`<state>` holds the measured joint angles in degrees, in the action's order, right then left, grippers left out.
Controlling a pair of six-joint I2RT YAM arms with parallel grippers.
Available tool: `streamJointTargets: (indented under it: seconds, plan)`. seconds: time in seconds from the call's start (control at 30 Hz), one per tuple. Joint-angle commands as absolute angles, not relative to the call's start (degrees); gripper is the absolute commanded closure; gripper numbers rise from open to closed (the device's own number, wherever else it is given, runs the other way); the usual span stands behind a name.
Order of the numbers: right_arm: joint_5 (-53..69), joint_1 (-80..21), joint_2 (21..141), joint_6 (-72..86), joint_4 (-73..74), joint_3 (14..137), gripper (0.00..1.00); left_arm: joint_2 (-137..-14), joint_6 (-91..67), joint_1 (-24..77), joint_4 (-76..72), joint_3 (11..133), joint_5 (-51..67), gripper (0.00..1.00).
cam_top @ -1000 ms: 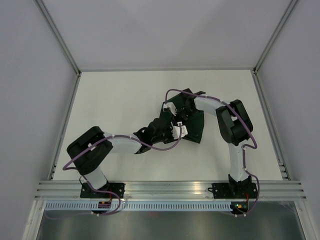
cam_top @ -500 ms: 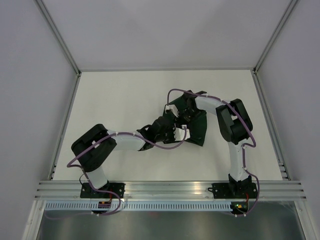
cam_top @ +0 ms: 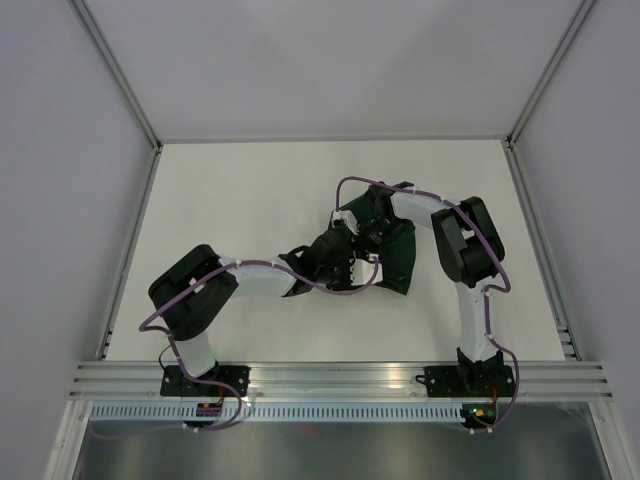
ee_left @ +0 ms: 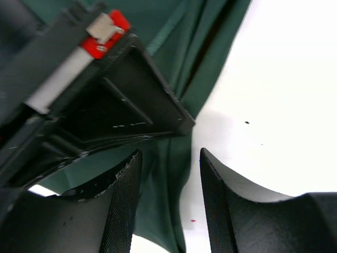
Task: Fold the napkin, place the utensils inside, and roll it up
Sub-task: Roll the napkin with the utensil
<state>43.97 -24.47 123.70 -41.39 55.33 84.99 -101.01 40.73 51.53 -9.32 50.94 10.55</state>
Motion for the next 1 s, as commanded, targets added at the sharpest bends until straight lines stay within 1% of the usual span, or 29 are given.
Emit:
streamJointTargets:
  seconds: [0.0,0.27,0.37,0.53,0.63,0.67,0.77,0.8,0.9,0.97]
  plan:
    - [34.54,-24.17,128.5,-45.79,53.35,83.14,0.93,-102.83,42.89,51.77,-8.52,52.91,12.75,0.46]
    - [34.1,-24.08,128.41,-45.97,53.35,82.62,0.93,-104.68,44.12,51.77,-11.86,53.52,10.72,0.46]
    - [34.1,-24.17,128.5,-45.88,53.35,82.79,0.93,-105.29,44.82,51.77,-9.07,55.1,11.42,0.46]
    - [34.19,-23.99,128.41,-45.88,53.44,82.97,0.93,-105.82,45.17,51.77,-6.16,55.9,12.57,0.52]
    - [34.36,-23.99,128.41,-45.88,53.52,83.23,0.93,-106.0,45.44,51.77,-4.49,55.9,13.09,0.59]
    - [34.37,-23.99,128.41,-45.88,53.61,83.32,0.93,-106.08,45.44,51.85,-4.22,55.9,13.18,0.65]
    - [34.54,-23.99,128.23,-45.88,53.61,83.41,0.93,-106.35,45.26,51.94,-2.73,56.42,13.62,0.74]
    - [34.54,-23.99,128.15,-45.88,53.61,83.41,0.93,-106.52,45.18,52.03,-2.38,56.69,13.8,0.8]
    - [34.63,-23.91,127.79,-45.62,53.53,83.76,0.93,-107.05,44.83,52.21,-0.35,58.09,14.5,0.89]
    - [34.89,-23.82,127.36,-45.35,53.44,83.93,0.92,-107.4,44.12,52.38,2.8,59.58,15.11,0.96]
